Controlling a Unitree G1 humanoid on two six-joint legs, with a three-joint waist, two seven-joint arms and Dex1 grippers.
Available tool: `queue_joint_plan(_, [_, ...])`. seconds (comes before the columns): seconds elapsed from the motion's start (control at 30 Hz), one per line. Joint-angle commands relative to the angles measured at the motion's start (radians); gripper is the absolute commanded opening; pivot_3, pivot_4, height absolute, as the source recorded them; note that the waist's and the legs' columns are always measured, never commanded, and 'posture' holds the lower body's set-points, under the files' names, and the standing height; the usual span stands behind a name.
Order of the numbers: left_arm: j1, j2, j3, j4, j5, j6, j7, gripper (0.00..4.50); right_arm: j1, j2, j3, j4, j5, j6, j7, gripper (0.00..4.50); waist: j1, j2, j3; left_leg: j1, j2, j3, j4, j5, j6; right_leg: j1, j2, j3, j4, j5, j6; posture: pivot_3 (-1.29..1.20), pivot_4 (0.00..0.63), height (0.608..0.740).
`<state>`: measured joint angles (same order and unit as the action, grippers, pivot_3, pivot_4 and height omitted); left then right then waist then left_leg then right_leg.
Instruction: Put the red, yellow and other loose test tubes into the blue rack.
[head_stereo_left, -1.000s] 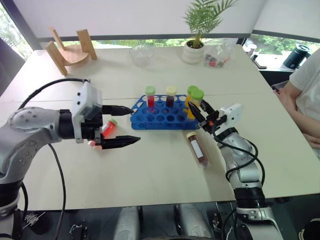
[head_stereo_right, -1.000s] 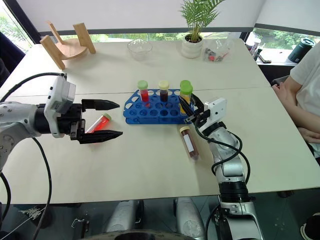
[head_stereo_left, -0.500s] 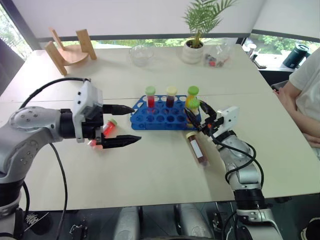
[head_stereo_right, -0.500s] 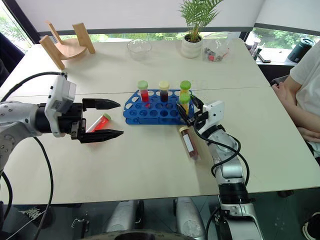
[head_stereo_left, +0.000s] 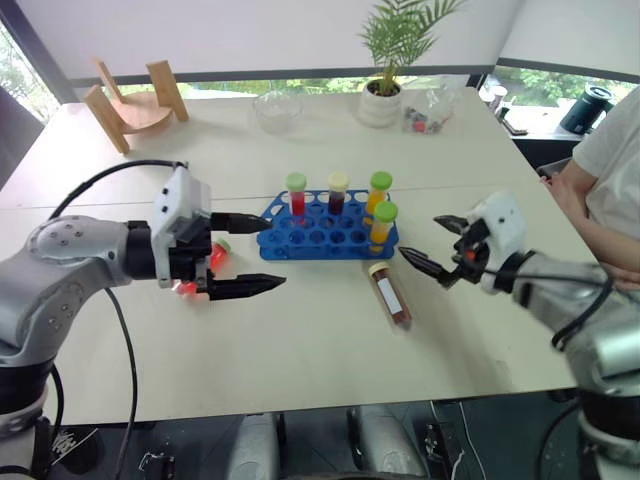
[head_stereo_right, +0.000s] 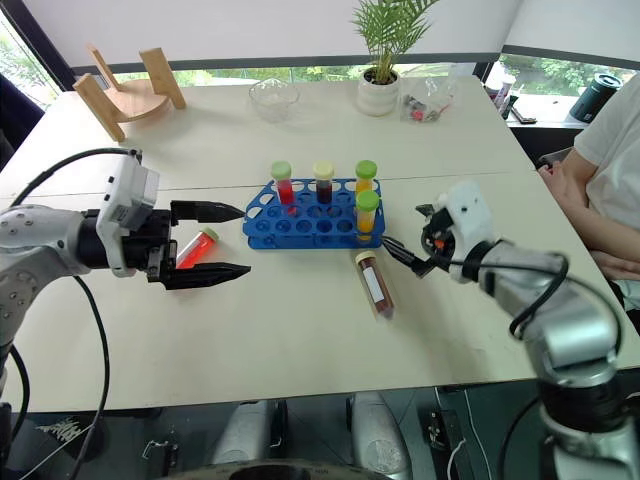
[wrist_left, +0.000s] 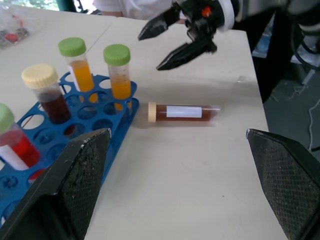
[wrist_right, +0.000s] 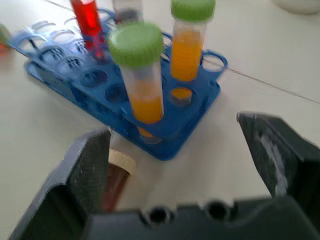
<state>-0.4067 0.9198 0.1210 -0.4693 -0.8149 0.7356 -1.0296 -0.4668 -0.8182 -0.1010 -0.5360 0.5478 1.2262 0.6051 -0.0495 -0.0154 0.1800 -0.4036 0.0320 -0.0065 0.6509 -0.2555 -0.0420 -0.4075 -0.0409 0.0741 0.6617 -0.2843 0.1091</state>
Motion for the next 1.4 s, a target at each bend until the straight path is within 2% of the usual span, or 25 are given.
queue_joint_plan(0.03, [-0.02, -0.016, -0.023, 0.008, 0.021, -0.035, -0.018, 4.5, -0.191, -0.085, 0.084, 0.046, 0.168, 0.37, 0.042, 4.45, 0.005, -0.002, -0.001, 0.0, 0.0, -0.001, 0.0, 0.0, 0.001, 0.0, 0.0, 0.0, 0.0, 0.0, 0.0, 0.0, 0.15, 0.74])
queue_joint_plan(0.17, [-0.016, -0.027, -0.03, 0.01, 0.031, -0.046, -0.027, 4.5, -0.276, -0.155, 0.228, 0.203, 0.351, 0.388, -0.054, 4.45, 0.014, -0.007, -0.002, -0.003, 0.0, -0.003, -0.002, 0.0, 0.002, 0.0, -0.001, -0.004, -0.003, -0.002, -0.003, 0.0, 0.15, 0.74])
queue_joint_plan(0.3, [-0.008, -0.03, -0.027, 0.007, 0.036, -0.05, -0.029, 4.5, -0.332, -0.136, 0.314, 0.293, 0.489, 0.388, -0.194, 4.45, 0.008, -0.007, -0.001, -0.007, -0.001, 0.001, -0.002, -0.002, 0.004, -0.002, -0.004, -0.003, -0.008, 0.0, 0.001, 0.0, 0.15, 0.74])
queue_joint_plan(0.53, [0.006, -0.031, -0.013, -0.007, 0.037, -0.044, -0.012, 4.5, -0.346, -0.027, 0.342, 0.373, 0.631, 0.388, -0.446, 4.45, 0.006, -0.008, -0.001, -0.007, 0.0, -0.001, -0.002, -0.002, 0.005, -0.002, -0.002, -0.004, -0.009, 0.001, 0.002, 0.0, 0.15, 0.74])
queue_joint_plan(0.73, [0.014, -0.028, 0.001, -0.027, 0.026, -0.031, 0.008, 4.5, -0.294, 0.017, 0.354, 0.342, 0.696, 0.388, -0.568, 4.45, 0.008, -0.008, -0.001, -0.007, 0.0, -0.001, -0.002, -0.002, 0.005, -0.001, -0.002, -0.004, -0.009, 0.001, 0.002, 0.0, 0.15, 0.74])
queue_joint_plan(0.83, [0.026, -0.025, 0.012, -0.039, 0.021, -0.025, 0.018, 4.5, -0.268, 0.037, 0.372, 0.319, 0.682, 0.388, -0.602, 3.69, 0.007, -0.008, -0.001, -0.007, 0.0, -0.001, -0.002, -0.002, 0.005, -0.001, -0.002, -0.004, -0.009, 0.001, 0.002, 0.0, 0.15, 0.74])
queue_joint_plan(0.97, [0.03, -0.026, 0.015, -0.05, 0.016, -0.018, 0.031, 4.5, -0.257, 0.05, 0.379, 0.297, 0.671, 0.388, -0.622, 1.6, 0.005, -0.008, -0.001, -0.007, 0.0, -0.001, -0.002, -0.002, 0.005, -0.001, -0.001, -0.004, -0.009, 0.001, 0.002, 0.0, 0.15, 0.74])
queue_joint_plan(1.03, [0.03, -0.027, 0.014, -0.052, 0.012, -0.016, 0.038, 4.5, -0.253, 0.054, 0.38, 0.284, 0.67, 0.388, -0.625, 0.82, 0.005, -0.008, -0.001, -0.006, 0.001, -0.001, -0.002, -0.002, 0.005, -0.001, -0.001, -0.004, -0.009, 0.001, 0.002, 0.0, 0.15, 0.74])
queue_joint_plan(1.13, [0.029, -0.027, 0.01, -0.049, 0.011, -0.017, 0.042, 4.5, -0.239, 0.029, 0.369, 0.246, 0.684, 0.388, -0.613, 0.8, 0.006, -0.008, -0.001, -0.006, 0.001, -0.001, -0.001, -0.002, 0.005, -0.001, -0.001, -0.004, -0.009, 0.001, 0.002, 0.0, 0.15, 0.74])
queue_joint_plan(1.23, [0.032, -0.024, 0.014, -0.046, 0.009, -0.018, 0.044, 4.5, -0.217, -0.051, 0.314, 0.123, 0.677, 0.383, -0.522, 0.8, 0.012, -0.008, -0.001, -0.006, 0.0, -0.001, -0.002, -0.002, 0.005, -0.001, -0.002, -0.004, -0.009, 0.001, 0.001, 0.0, 0.15, 0.74])
queue_joint_plan(1.33, [0.043, -0.014, 0.029, -0.042, 0.009, -0.019, 0.044, 4.5, -0.135, -0.101, 0.232, -0.042, 0.619, 0.21, -0.399, 0.8, 0.014, -0.008, -0.001, -0.007, 0.0, -0.001, -0.003, -0.002, 0.005, -0.001, -0.002, -0.004, -0.01, 0.0, 0.002, 0.0, 0.15, 0.74])
queue_joint_plan(1.4, [0.045, -0.012, 0.035, -0.038, 0.007, -0.016, 0.048, 4.5, -0.045, -0.105, 0.205, -0.13, 0.495, -0.003, -0.301, 0.8, 0.011, -0.008, -0.001, -0.007, 0.0, -0.001, -0.003, -0.002, 0.005, -0.001, -0.002, -0.004, -0.01, 0.0, 0.002, 0.0, 0.15, 0.74])
